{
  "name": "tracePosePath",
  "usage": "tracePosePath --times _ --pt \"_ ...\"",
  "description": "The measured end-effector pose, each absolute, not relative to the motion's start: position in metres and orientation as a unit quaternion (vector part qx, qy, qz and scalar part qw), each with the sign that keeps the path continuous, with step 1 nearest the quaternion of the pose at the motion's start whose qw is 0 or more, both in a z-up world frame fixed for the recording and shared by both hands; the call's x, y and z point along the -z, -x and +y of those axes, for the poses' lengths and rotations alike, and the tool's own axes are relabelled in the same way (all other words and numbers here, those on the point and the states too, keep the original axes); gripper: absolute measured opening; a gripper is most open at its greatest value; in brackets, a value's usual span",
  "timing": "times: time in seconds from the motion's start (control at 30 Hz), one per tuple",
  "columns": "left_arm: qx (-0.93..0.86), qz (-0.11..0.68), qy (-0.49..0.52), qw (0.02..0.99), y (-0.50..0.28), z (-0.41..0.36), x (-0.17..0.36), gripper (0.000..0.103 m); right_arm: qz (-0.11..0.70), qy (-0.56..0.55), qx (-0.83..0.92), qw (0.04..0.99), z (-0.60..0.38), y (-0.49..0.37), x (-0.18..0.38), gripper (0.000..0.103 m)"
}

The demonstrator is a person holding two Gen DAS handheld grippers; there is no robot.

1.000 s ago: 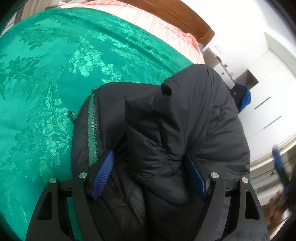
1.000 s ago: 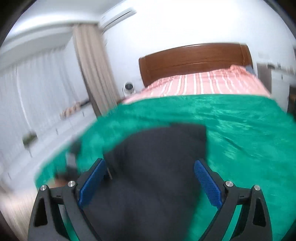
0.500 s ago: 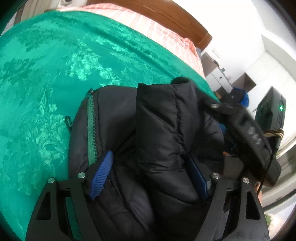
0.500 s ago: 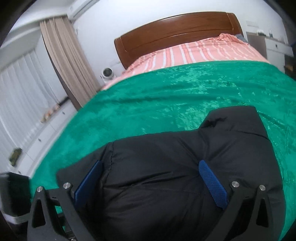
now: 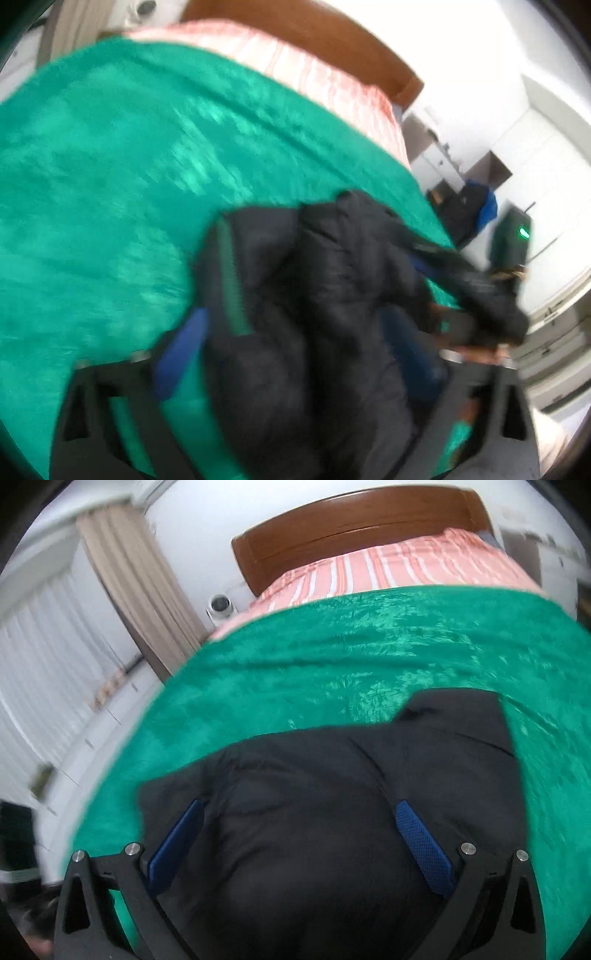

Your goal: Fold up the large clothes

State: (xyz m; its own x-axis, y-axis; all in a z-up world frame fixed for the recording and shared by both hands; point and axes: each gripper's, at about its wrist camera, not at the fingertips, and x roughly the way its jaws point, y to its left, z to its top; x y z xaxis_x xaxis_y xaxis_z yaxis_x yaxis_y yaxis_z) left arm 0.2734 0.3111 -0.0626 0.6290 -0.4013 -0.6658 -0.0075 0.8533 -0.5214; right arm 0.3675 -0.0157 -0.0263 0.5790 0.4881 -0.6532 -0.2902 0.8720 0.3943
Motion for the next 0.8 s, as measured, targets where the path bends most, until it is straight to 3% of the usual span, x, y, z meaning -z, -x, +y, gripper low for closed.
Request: tracePosePath --times 0.17,0.33,0.47,0.8 --pt "0.083 0.495 0.261 0.824 -0.261 0.353 0.106 0.102 0.379 -0.128 -0.252 0.881 -0.090 -0.306 -0.003 0.103" --pt "0.168 0.444 0.405 0.781 -0.249 0.363 0.134 0.102 0.459 -0.153 -0.251 0.838 -0.155 -0.270 0.048 0.103" --pt "0.238 0.436 0.458 0.738 -0.270 0.341 0.140 0.102 0.480 -0.211 -0.270 0.808 -0.182 -0.260 0.072 0.103" --pt "0.268 0.451 0.381 0.761 -0.279 0.311 0.116 0.103 0.482 -0.173 -0.331 0.792 -0.142 -0.259 0.080 0.103"
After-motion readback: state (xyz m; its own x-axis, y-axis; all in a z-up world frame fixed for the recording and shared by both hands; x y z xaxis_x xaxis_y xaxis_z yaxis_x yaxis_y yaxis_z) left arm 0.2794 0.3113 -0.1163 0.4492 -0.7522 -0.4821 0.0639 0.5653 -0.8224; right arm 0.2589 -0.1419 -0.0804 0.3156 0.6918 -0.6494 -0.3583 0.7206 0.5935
